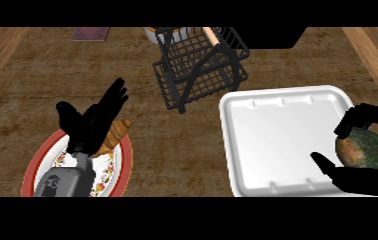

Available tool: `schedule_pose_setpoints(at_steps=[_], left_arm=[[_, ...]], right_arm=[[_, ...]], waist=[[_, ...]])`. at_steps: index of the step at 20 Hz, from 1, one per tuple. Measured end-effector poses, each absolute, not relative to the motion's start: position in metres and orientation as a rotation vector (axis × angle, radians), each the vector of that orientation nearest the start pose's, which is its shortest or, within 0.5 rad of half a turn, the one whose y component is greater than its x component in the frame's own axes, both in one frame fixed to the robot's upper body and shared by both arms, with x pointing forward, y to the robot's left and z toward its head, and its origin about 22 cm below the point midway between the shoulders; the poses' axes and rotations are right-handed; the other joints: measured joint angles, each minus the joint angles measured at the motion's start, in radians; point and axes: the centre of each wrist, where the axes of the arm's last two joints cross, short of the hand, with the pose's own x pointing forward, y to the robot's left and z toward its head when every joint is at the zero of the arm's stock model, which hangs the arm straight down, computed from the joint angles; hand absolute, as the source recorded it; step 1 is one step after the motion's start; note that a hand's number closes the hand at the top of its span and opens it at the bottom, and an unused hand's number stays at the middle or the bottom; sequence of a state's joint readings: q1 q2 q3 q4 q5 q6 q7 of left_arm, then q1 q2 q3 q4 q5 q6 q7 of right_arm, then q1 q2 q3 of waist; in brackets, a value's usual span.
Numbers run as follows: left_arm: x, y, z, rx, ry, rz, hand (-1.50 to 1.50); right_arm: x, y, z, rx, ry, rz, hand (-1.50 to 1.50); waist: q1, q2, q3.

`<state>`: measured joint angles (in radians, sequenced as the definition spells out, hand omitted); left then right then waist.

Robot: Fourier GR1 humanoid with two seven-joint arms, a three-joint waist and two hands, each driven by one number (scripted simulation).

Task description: Pick the squash from the tray and place it in the tiered basket

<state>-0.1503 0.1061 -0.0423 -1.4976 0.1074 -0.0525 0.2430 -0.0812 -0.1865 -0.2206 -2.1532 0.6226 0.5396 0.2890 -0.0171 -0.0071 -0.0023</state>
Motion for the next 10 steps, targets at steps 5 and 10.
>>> schedule_pose_setpoints(at_steps=[5, 10], left_arm=[[0.281, 0.229, 0.021, -0.1, -1.386, -0.138, 0.0], [0.283, 0.226, 0.027, -0.107, -1.389, -0.146, 0.0]], right_arm=[[0.198, -0.278, 0.225, -0.785, -1.66, 0.719, 1.5], [0.207, -0.261, 0.274, -0.825, -1.715, 0.71, 1.5]], waist=[[0.008, 0.003, 0.0], [0.018, 0.004, 0.0]])
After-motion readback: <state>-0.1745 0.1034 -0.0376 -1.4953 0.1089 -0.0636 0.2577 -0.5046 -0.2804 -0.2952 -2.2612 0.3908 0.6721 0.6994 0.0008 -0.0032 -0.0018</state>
